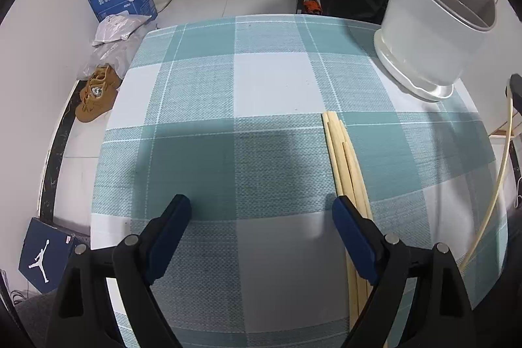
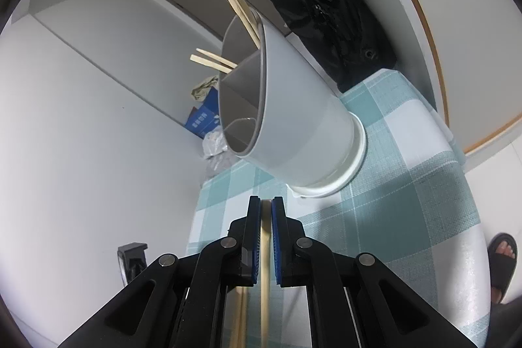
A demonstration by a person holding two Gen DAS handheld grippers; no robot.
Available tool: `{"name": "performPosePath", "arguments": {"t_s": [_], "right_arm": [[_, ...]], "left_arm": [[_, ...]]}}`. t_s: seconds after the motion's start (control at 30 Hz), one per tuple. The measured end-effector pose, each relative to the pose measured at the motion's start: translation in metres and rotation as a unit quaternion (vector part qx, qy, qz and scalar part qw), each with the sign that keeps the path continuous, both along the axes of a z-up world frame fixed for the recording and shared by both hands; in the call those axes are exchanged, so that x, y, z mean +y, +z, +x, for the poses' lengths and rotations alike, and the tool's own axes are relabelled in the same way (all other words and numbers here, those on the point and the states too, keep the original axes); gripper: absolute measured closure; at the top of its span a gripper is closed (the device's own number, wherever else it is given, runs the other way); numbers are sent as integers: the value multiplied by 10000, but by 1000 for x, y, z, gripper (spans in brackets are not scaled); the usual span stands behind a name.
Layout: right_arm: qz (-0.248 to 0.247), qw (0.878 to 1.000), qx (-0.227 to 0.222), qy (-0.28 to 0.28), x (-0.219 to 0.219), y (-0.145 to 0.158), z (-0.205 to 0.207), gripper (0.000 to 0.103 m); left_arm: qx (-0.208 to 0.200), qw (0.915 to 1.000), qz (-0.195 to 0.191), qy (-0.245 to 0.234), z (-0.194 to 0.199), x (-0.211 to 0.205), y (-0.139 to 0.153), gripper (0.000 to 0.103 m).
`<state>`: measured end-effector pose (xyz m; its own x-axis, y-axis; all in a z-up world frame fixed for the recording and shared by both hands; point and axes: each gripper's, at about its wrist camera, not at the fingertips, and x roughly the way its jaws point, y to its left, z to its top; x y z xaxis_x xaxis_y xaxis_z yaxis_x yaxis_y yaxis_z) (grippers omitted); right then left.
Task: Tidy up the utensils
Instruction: 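Pinch one chopstick from the bundle with the right gripper, then grasp another chopstick with the left gripper while the right gripper holds its chopstick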
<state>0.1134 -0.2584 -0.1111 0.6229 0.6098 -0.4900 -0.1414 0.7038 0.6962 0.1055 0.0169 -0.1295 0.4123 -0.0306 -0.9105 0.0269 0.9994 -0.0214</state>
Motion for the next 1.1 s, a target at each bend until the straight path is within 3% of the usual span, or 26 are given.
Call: {"name": "performPosePath", "arguments": {"t_s": [0.43,0.57,0.73,0.9,1.1], "right_arm": [[-10,9999,-131,-10,-2,6,-3,97],[-47,9999,-128,-15,-1,6,-4,97],[-72,9999,-135,-8,0,6,-4,97],[-85,9999,-131,-26,0,7,-4,97],[-18,10000,-81,-43,-2,6,-1,97]], "left_arm": [[-124,9997,11,-209,-5,-12,2,17],[-8,9998,-94,-179,1,-9,0,17],[57,9998,133,-167,10,-11,2,17],[303,9995,52,-70,24,-4,0,17],[404,9985,163,-339,28,-17,0,17]]}}
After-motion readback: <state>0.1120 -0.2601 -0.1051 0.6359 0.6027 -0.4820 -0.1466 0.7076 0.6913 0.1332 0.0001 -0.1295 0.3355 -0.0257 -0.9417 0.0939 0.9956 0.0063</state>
